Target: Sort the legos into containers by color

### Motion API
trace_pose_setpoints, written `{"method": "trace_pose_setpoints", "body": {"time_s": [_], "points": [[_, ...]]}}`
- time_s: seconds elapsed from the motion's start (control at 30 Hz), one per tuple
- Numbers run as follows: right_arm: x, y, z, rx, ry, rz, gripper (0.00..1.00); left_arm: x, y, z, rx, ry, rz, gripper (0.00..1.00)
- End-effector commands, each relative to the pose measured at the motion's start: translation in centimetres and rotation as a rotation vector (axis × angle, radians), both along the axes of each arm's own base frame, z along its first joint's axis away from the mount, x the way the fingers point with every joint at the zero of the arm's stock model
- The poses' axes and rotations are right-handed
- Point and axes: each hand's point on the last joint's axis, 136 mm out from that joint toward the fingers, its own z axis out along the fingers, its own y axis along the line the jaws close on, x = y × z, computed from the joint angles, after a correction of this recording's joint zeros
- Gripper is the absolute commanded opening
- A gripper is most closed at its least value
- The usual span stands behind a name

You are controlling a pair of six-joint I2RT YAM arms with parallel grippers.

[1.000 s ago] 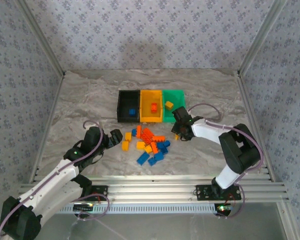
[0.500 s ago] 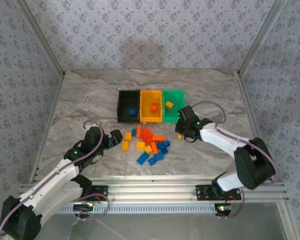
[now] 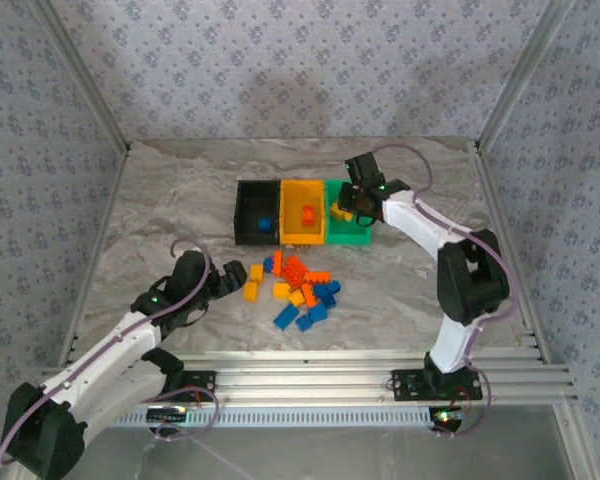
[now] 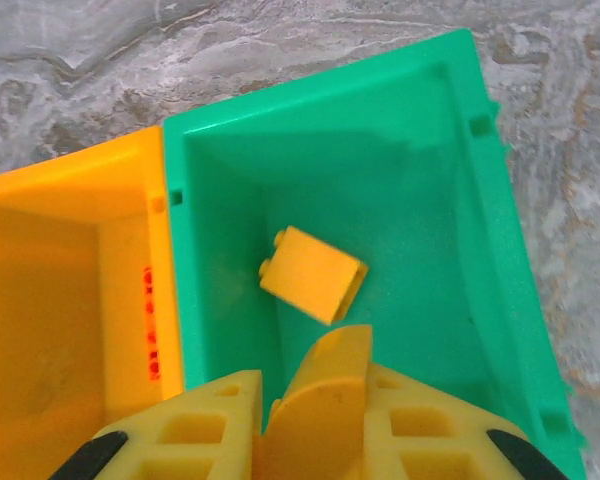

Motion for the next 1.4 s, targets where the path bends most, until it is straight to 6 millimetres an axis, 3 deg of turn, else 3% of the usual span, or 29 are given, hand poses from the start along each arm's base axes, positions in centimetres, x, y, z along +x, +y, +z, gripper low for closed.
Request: {"method": "trace_pose_setpoints", "body": {"time_s": [0.0, 0.1, 0.17, 0.2, 0.33, 0.47, 0.63, 0.87, 1.1, 1.23, 1.37], "points": [[0.9, -0.4, -1.3, -0.068, 0.051, 0.014, 0.21, 0.1, -0.2, 0.7, -0.001, 0.013, -0.012, 1.0], [1.8, -0.1, -1.9, -0.073, 0.066, 0.022, 0.3, 0.1, -0.5, 0.4, 0.005, 0.023, -0.026, 1.0], [2.2, 0.0, -1.8, -0.069, 0.067, 0.024, 0.46, 0.2, -0.7, 0.2, 0.012, 0.031, -0.043, 1.0], [2.3, 0.1, -1.4, -0.061, 0.058, 0.026, 0.55, 0.3, -1.0, 0.2, 0.015, 0.037, -0.057, 1.0], [2.3, 0.3, 1.4, -0.046, -0.018, 0.03, 0.65, 0.4, -1.8, -0.6, 0.043, 0.073, -0.108, 0.99], [0.3, 0.8, 3.3, -0.017, -0.068, 0.053, 0.67, 0.4, -3.5, -1.6, 0.118, 0.095, -0.183, 0.94], [-2.5, 0.8, 4.0, 0.017, -0.097, 0.064, 0.68, 0.4, -4.6, -3.7, 0.243, 0.138, -0.228, 0.87], [-5.8, 0.1, 5.2, 0.077, -0.136, 0.054, 0.68, 0.6, -5.0, -5.7, 0.348, 0.164, -0.251, 0.68], [-7.6, -0.9, 7.2, 0.118, -0.184, 0.031, 0.68, 0.3, -4.6, -7.1, 0.386, 0.184, -0.247, 0.51], [-8.4, -1.8, 7.4, 0.117, -0.194, 0.008, 0.69, 0.3, -5.1, -6.2, 0.372, 0.162, -0.253, 0.36], [-9.6, -3.3, 6.4, 0.12, -0.184, -0.034, 0.69, 0.7, -6.7, -2.3, 0.324, 0.083, -0.288, 0.31]]}}
